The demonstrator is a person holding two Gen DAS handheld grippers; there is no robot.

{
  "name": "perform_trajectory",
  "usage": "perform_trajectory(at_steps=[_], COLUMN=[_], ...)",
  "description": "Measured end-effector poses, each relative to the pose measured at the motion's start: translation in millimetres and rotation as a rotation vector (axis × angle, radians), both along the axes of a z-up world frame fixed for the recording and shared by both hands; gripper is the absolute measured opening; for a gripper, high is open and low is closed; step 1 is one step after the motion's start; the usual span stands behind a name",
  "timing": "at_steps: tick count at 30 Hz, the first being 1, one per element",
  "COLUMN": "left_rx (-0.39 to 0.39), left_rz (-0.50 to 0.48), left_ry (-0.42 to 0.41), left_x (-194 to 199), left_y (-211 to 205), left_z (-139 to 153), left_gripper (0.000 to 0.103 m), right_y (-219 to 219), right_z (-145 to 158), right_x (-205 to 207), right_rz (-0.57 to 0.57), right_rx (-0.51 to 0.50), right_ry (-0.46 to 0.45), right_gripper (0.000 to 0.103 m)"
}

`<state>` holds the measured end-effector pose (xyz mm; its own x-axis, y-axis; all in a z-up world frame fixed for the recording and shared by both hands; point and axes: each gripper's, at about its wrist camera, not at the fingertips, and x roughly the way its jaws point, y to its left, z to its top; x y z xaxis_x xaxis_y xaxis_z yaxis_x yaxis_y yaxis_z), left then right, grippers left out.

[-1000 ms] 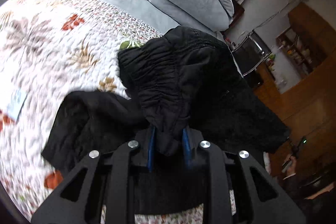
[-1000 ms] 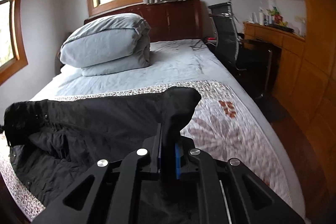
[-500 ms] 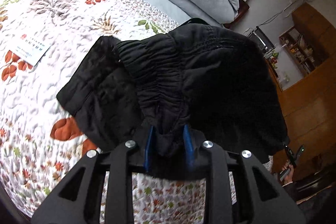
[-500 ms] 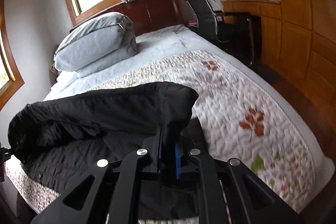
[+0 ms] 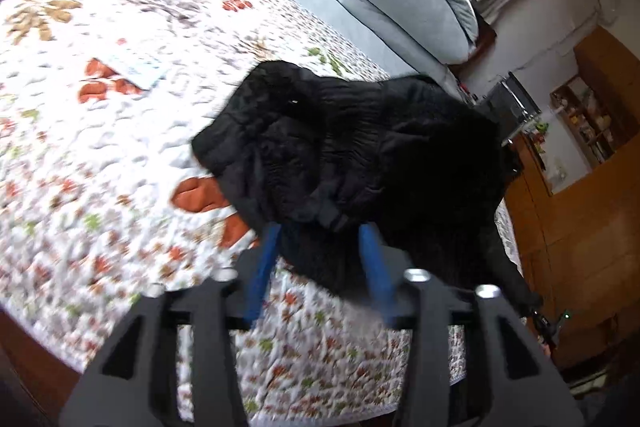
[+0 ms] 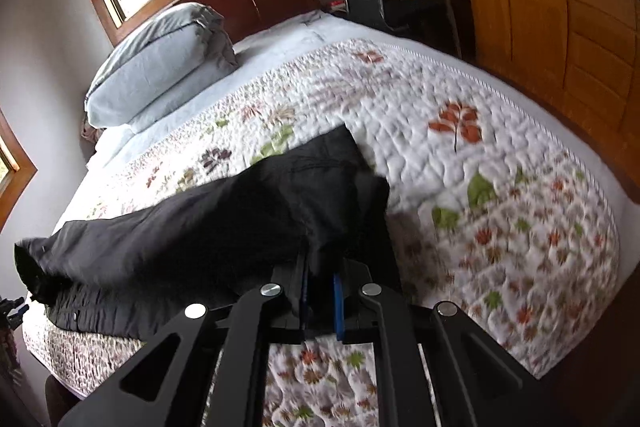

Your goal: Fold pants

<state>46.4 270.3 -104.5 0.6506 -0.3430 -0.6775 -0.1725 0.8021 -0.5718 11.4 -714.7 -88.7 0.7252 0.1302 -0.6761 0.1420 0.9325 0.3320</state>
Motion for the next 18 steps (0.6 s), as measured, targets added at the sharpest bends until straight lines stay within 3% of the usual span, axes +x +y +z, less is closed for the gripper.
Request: perform_trajectory(at_steps=[2,3,4,8,10,15,18], left_rx=[0.023,0.019,0.011,-0.045,-0.104,-0.347,-0.354], left_rz=[0.019,0.018,0.015,-0.035,-0.059,-0.05,-0.004], left_ry=[-0.002,-0.009,-0.017,-0.053,-0.052,-0.071,-0.085], left_x=[-14,-20,-24,-27,-18,10,24], left_y=[-5,-10,-16,-50,-68,-95,-101], left_z=[8,13,16,28,25,20,30], left_gripper=[0.081,0.085,0.089,0.093,0.093,0.093,0.093], right_y=[2,3,3,3,3,8,9], right_z=[-6,-8,-9,-8,-7,-2,2], right_x=[-2,-3,-5,-16,-21,-35,-42], right_rz=[-0.002,-0.005,-0.012,-0.033,-0.037,-0.043,-0.043], right_rx=[-0.003,-0.008,-0.015,-0.013,-0.006,-0.003,-0.007], right_ry=[0.016,0.023,0.028,0.027,0.025,0.035,0.032], right_gripper=[0.011,0.013,0.021,0.039,0.043,0.043,0.043])
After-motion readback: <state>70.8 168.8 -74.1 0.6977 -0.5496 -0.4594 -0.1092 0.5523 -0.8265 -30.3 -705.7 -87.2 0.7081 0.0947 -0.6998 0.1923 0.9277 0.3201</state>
